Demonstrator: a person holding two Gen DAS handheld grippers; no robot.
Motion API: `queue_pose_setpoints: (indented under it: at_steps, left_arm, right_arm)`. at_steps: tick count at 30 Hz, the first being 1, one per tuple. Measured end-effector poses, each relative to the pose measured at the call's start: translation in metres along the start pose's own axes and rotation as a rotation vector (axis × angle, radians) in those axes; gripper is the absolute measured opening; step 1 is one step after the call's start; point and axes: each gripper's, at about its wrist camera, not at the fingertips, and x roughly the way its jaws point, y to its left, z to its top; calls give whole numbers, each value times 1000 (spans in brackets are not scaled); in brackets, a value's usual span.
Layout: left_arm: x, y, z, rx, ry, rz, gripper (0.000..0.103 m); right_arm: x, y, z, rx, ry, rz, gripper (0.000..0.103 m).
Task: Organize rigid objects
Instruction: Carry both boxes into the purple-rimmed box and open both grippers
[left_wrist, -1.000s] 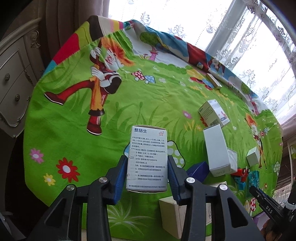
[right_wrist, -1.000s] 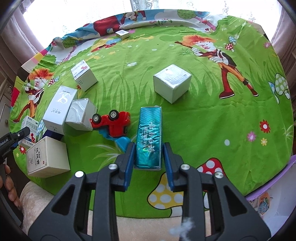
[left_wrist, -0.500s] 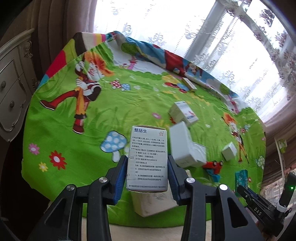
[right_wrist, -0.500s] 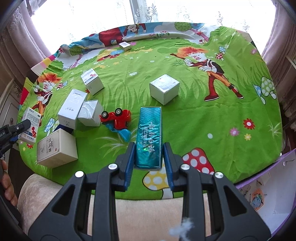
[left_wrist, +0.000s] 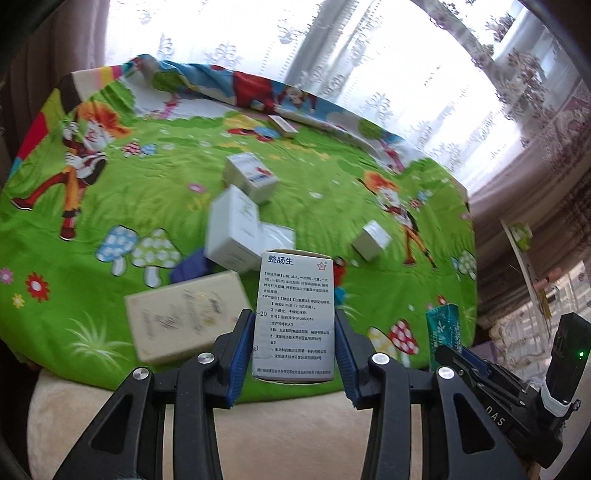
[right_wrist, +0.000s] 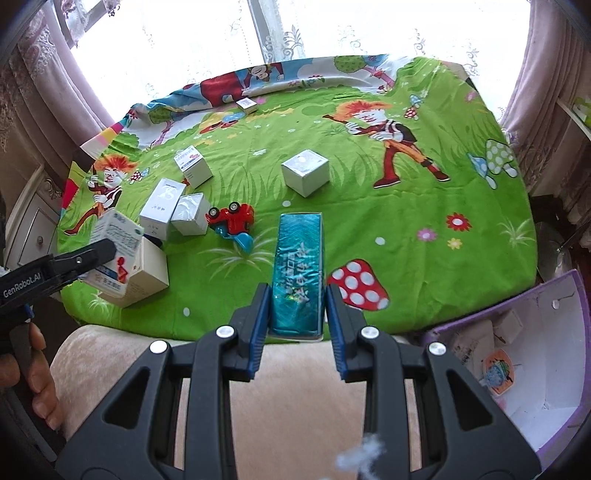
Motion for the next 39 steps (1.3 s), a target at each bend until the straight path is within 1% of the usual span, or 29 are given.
queue_pose_setpoints:
  at_steps: [4,12,18,24,31,39]
  left_arm:
    - [7,-31,-9,41,47,-70,43]
    - [20,-91,-32,130,143,-170,43]
    - [35,-140,-58,204,251,-283,43]
    - [51,-181,-82,273,344,-347,43]
    - [64,-209,-98,299,407,-424,43]
    - [73,-236,-114,351,465,-518,43]
  right_arm:
    - [-16,-20,-10,29,-8,-16,34]
    - [-38,-74,-32,121,-4,-71,34]
    - [-53,-112,-48,179,4,-121,34]
    - [-61,-146,-64,243,20,-180,34]
    - [-69,-179,-77,304,33,-228,34]
    - [-83,-204,-84,353,15,-293,34]
